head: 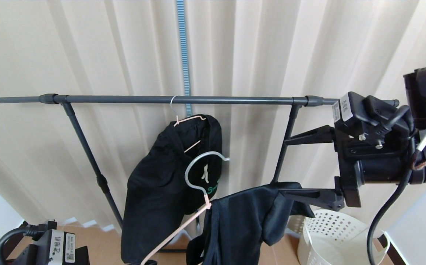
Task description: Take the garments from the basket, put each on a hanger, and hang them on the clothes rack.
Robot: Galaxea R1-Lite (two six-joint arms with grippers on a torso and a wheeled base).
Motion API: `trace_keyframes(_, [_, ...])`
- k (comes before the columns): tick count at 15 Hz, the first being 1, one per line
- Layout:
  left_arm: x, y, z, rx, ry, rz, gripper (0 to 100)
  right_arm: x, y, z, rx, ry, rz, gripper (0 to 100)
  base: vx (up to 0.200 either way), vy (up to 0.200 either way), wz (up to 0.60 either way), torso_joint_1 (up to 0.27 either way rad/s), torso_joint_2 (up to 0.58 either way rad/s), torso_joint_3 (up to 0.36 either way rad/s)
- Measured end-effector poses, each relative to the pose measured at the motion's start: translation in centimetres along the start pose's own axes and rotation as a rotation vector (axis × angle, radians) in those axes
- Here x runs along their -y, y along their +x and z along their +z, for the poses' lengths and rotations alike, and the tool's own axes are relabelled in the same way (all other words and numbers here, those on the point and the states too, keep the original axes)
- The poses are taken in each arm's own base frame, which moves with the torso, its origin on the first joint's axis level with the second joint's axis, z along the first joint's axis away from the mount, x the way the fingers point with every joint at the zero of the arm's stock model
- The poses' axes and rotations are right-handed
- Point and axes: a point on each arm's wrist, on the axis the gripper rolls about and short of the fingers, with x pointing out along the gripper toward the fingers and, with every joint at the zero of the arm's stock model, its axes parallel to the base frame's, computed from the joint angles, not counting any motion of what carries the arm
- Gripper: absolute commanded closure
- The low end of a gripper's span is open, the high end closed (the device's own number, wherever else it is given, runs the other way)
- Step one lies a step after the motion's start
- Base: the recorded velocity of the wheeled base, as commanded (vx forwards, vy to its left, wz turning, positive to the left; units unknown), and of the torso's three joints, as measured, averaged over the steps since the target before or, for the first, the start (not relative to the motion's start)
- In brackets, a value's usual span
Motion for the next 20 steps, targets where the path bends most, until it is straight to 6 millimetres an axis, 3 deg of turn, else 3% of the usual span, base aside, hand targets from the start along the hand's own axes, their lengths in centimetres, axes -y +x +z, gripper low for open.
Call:
trace_keyframes(3, [0.1,-0.3,-0.3,-0.004,0.031,-0.006,100,1.7,-1.3,2.0,-0.153,-0.158,0.136,0,0.000,0.000,0.00,0.000,0.00,0.000])
trace_keyframes(5, [0.2,-0.3,-0.4,-0.006,0.034,-0.012,100,2.3,-1.2,2.5,-0.247,-0.190,0.253,0,0.000,0.000,0.00,0.000,0.00,0.000])
trace_keyframes(11, [0.3,-0.4,-0.5,-0.010,0.037,-0.021,100,1.9,4.2,3.2,-0.271,-0.222,0.402,0,0.000,0.000,0.00,0.000,0.00,0.000])
trace_keyframes(20, [0.4,-0.4,-0.5,-0.007,0.039,-0.021,100,0.9,8.7,1.6,-0.291,-0.202,0.459,0,0.000,0.000,0.00,0.000,0.00,0.000])
